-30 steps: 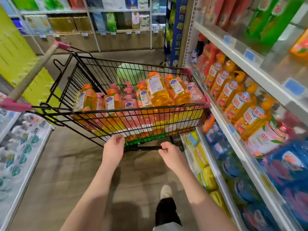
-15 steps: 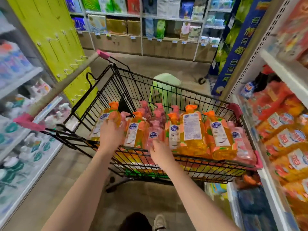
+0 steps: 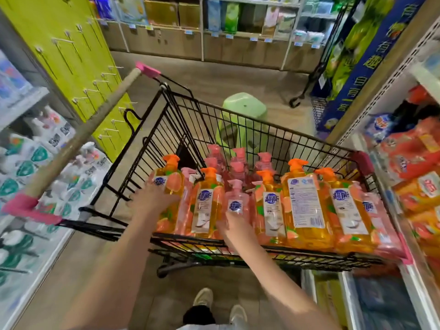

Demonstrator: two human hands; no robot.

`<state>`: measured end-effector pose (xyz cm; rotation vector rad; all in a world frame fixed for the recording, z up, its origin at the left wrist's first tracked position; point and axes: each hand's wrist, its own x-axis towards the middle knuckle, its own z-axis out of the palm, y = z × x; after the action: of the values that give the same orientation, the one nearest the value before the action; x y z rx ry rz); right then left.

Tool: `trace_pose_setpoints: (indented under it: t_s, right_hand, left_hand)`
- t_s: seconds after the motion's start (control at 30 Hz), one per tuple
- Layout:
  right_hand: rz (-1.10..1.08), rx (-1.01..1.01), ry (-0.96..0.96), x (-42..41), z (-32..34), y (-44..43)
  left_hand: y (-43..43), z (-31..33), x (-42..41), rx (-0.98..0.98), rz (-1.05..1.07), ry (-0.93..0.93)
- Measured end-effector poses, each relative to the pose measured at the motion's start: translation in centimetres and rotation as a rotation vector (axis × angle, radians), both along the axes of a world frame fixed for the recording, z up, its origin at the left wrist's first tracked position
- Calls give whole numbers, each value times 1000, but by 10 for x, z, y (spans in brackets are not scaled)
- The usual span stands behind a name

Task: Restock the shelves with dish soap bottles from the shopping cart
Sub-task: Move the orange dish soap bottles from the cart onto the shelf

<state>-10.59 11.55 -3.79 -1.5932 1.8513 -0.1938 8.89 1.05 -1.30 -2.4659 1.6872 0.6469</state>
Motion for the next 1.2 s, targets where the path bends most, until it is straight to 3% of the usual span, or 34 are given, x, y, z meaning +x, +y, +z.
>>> trace_pose_setpoints:
  t_s: [0.2, 0.27, 0.4, 0.57, 0.67, 0.77, 0.8, 0.87, 0.93, 1.0, 1.13, 1.2]
  right_hand:
    - [-116, -57, -113, 1, -3, 0]
    - [-191, -55, -240, 2, 5, -7]
    - [-373, 14, -679, 2, 38, -30]
    - [-601, -158, -849, -3, 60, -65]
    - [-757, -317, -706, -20, 61, -67]
    - [-760, -423, -504, -44, 66, -64]
    - [-740, -419, -435, -50, 66, -63]
    - [-724, -387, -327, -58, 66, -62]
    - [-737, -363, -262, -64, 61, -59]
    - [-741, -349, -255, -65, 59, -53]
    - [-745, -324, -249, -63, 55, -40]
    - [-748, -308, -199, -63, 53, -36]
  left_hand:
    - [-5, -12, 13, -152, -15, 193]
    - [-1, -7, 9, -198, -35, 250]
    - [1, 10, -18, -323, -206, 334]
    - [17, 37, -83, -407, -376, 404]
    - [23, 32, -99, -384, -530, 565]
    - [2, 16, -89, -95, -548, 899]
    - [-8, 4, -83, -69, -487, 865]
    - [-31, -23, -75, -83, -427, 587]
    - [-45, -39, -77, 15, -511, 324]
    - [-57, -44, -87, 140, -588, 184]
    - [-97, -81, -96, 308, -526, 322]
    - [-91, -58, -95, 343, -484, 447]
